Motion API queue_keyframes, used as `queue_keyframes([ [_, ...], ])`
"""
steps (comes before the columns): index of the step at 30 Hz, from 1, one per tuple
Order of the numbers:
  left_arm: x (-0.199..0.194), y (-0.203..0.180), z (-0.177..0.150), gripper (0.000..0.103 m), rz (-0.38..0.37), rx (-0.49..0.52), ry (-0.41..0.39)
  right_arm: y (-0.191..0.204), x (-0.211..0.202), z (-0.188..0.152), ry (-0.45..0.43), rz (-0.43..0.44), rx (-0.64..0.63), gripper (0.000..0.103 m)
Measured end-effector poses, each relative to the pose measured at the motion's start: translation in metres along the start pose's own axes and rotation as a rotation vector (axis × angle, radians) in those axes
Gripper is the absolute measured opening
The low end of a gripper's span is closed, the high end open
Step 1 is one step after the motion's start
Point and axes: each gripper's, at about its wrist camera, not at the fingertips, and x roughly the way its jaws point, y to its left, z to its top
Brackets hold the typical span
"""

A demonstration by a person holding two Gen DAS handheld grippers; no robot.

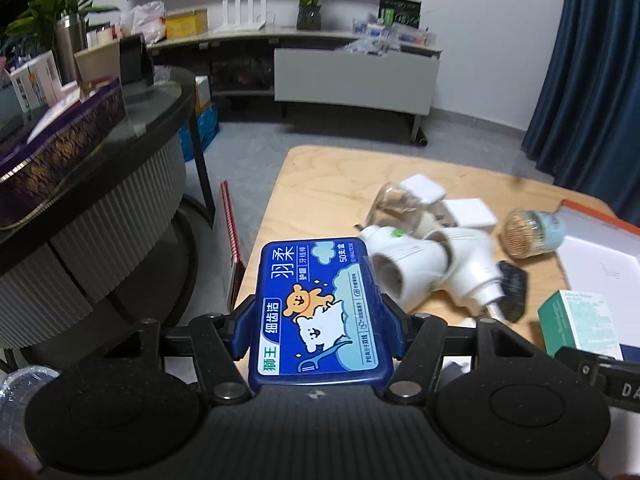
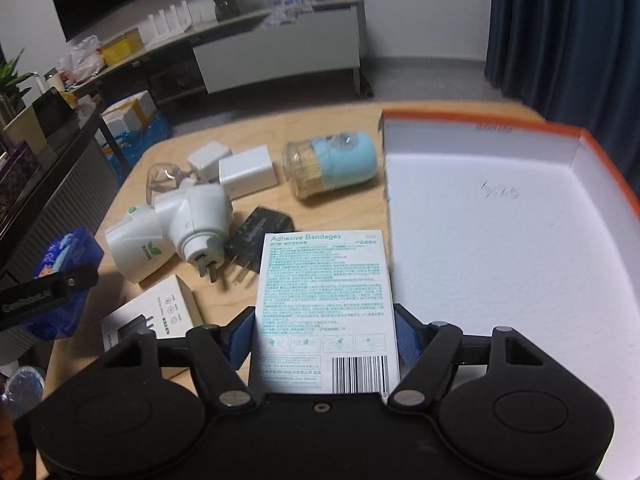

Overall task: Organize rigid objects
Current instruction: 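Grasp the blue tin box with the left tool while the right tool grasps the bandage box, then carry both boxes into the orange-rimmed box and release them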

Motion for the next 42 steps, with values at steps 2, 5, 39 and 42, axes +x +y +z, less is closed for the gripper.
queue_keyframes([
  [2, -0.010, -0.003, -0.002, 0.062, -0.019, -0.007, -0.009, -0.004, -0.010, 0.000, -0.027, 0.016, -0.018, 0.083],
  [5, -0.021, -0.009, -0.005, 0.062, -0.037, -0.011, -0.017, -0.009, -0.027, 0.001, -0.069, 0.013, -0.036, 0.083],
  [39, -0.059, -0.139, -0.011, 0.062, -0.296, 0.102, -0.024, -0.123, -0.101, -0.005, -0.205, -0.077, 0.048, 0.083],
  [42, -0.059, -0.150, -0.009, 0.062, -0.308, 0.113, -0.021, -0.131, -0.099, -0.002, -0.211, -0.084, 0.057, 0.083],
])
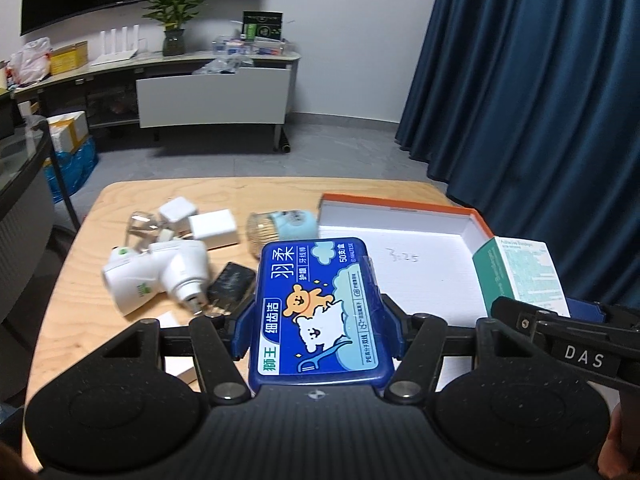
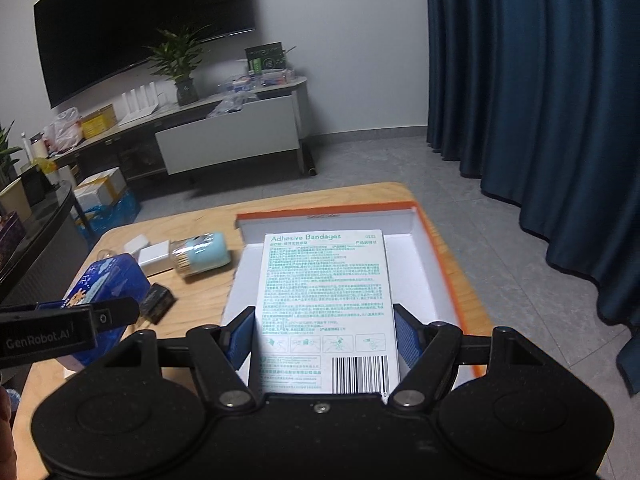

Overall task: Organize rigid objects
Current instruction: 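Carry both boxes into the orange-rimmed box and release them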

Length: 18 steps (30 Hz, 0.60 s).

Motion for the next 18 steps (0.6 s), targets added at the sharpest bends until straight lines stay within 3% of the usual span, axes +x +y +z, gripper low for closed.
queue_keyframes([
  [18, 0.035, -0.037, 0.015, 0.062, -0.024, 0.043, 0.028, -0.025, 0.024, 0.015, -0.008, -0.013, 0.011, 0.083],
])
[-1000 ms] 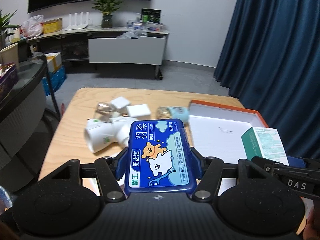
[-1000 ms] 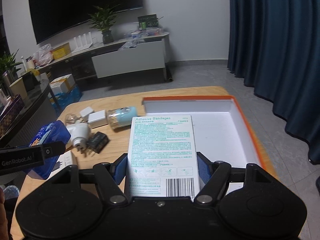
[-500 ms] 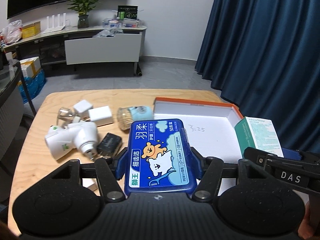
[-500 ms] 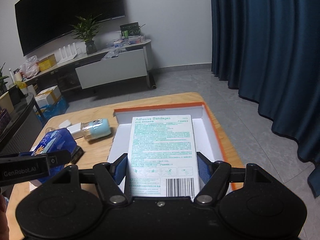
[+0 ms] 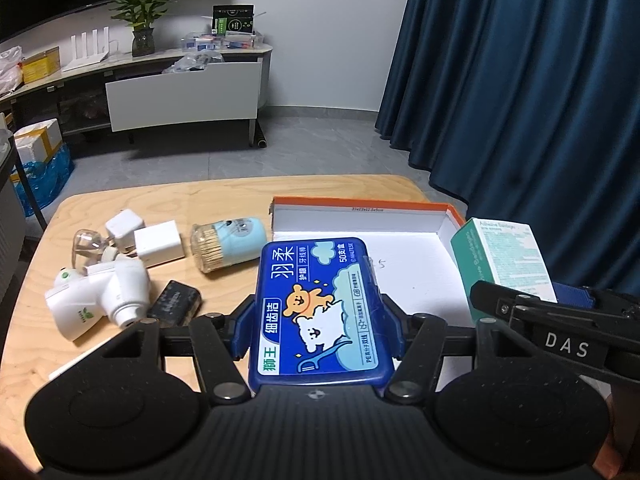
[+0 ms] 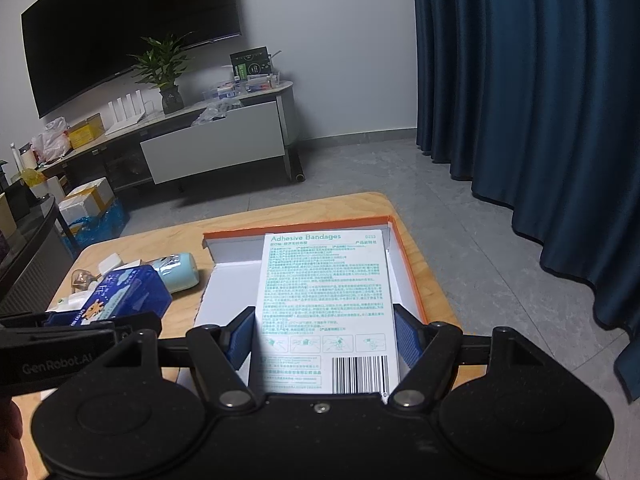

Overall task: Organize rigid objects
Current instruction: 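Carry both boxes into the orange-rimmed box and release them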

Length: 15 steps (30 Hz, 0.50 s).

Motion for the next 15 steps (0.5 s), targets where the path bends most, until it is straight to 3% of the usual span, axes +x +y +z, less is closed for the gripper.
queue_keyframes([
  [15, 0.040, -0.017, 0.018, 0.062, -0.011, 0.012, 0.031, -0.015, 0.038, 0.019, 0.032, -0.017, -0.021, 0.083],
])
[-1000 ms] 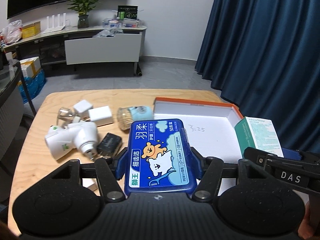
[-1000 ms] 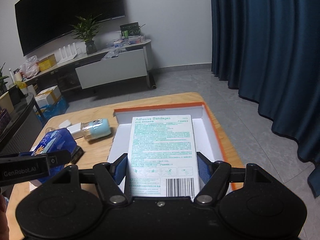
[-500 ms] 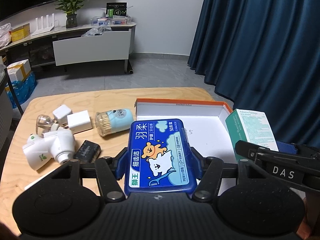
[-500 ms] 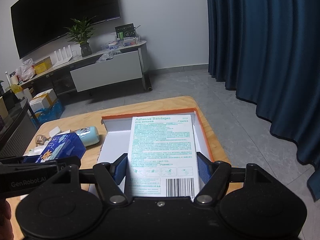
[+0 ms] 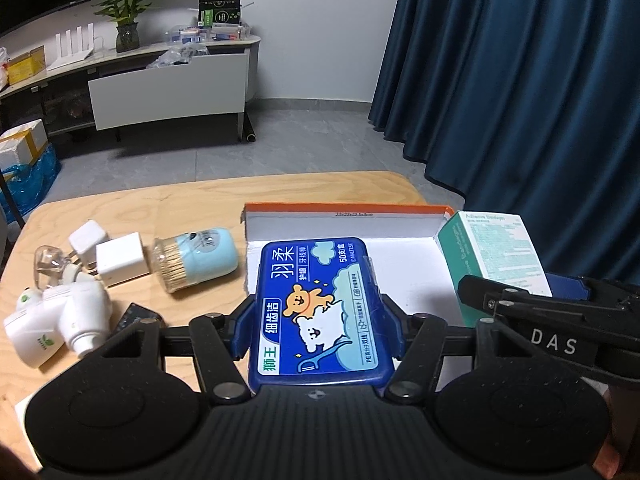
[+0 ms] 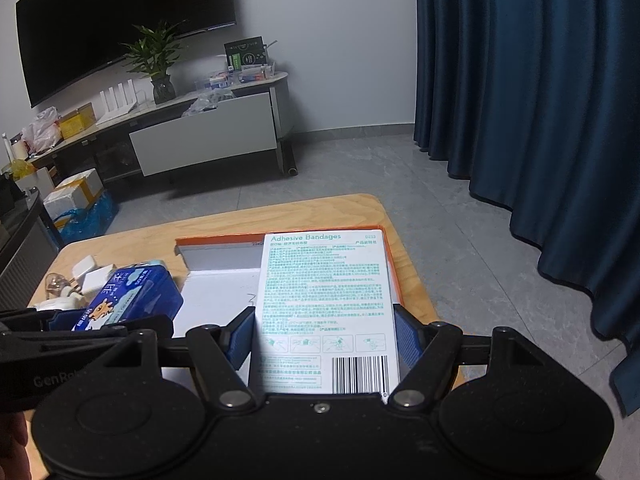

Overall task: Organize rigid objects
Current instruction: 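Carry both boxes into the orange-rimmed box and release them, then withdraw both tools from the box back toward the table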

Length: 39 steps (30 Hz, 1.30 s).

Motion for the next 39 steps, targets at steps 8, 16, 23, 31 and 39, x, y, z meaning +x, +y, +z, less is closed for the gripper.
queue_keyframes([
  [8, 0.024, -0.004, 0.009, 0.062, 0.006, 0.006, 0.018, -0.007, 0.021, 0.013, 0.010, -0.016, -0.016, 0.083],
  [16, 0.041, -0.005, 0.017, 0.062, 0.013, 0.004, 0.030, -0.013, 0.042, 0.021, 0.035, 0.001, -0.012, 0.084],
  [23, 0.050, -0.004, 0.024, 0.062, 0.005, -0.014, 0.035, -0.015, 0.055, 0.032, 0.014, 0.011, 0.004, 0.087],
  [31, 0.043, -0.006, 0.025, 0.088, -0.079, -0.040, 0.024, -0.026, 0.027, 0.031, -0.051, 0.007, 0.051, 0.088],
  [39, 0.011, -0.002, 0.022, 0.096, -0.007, -0.044, 0.041, -0.014, -0.003, 0.020, -0.067, 0.001, 0.019, 0.088],
])
